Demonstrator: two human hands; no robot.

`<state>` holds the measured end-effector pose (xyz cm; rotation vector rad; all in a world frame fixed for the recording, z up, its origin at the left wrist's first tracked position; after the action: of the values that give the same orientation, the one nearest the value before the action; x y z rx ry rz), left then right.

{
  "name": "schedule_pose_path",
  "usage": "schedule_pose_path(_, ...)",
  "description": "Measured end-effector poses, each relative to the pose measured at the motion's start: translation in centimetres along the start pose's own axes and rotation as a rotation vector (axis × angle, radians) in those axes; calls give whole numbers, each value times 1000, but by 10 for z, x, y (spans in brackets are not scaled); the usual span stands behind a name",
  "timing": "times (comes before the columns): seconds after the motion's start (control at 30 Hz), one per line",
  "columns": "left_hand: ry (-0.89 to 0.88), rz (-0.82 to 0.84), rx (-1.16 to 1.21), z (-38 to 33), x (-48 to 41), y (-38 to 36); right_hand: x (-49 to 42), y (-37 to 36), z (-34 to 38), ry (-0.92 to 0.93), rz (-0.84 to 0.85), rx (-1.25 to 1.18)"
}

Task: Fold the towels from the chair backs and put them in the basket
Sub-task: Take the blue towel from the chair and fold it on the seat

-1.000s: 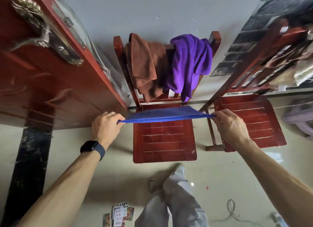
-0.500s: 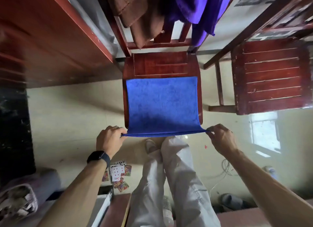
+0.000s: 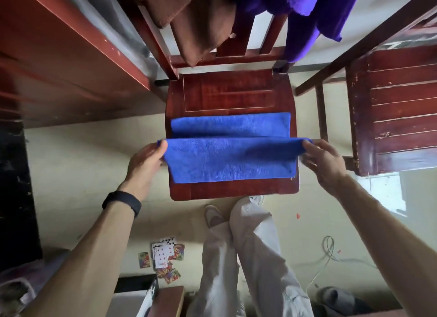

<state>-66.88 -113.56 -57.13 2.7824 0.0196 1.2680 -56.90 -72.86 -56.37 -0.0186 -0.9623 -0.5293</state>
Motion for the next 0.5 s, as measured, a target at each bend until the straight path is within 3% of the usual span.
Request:
schedule_pose_path(0.17,42,-197,139,4,-48,-23,-47,-30,10,80,-197,117)
schedule_pose_path(0.5,-141,-294,-129,11,-89,-26,-75,-39,14,167,-289,287)
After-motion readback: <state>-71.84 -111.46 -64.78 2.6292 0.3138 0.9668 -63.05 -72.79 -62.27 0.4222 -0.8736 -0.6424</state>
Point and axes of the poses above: each hand's wrist, its own x-axis away from the middle knuckle, its own y-axis out of the back of the hand, z = x × y, the point moved 2 cm from there along -x, towards the middle knuckle, and after that the axes turned 1 degree about -y, right-handed, at the moved point
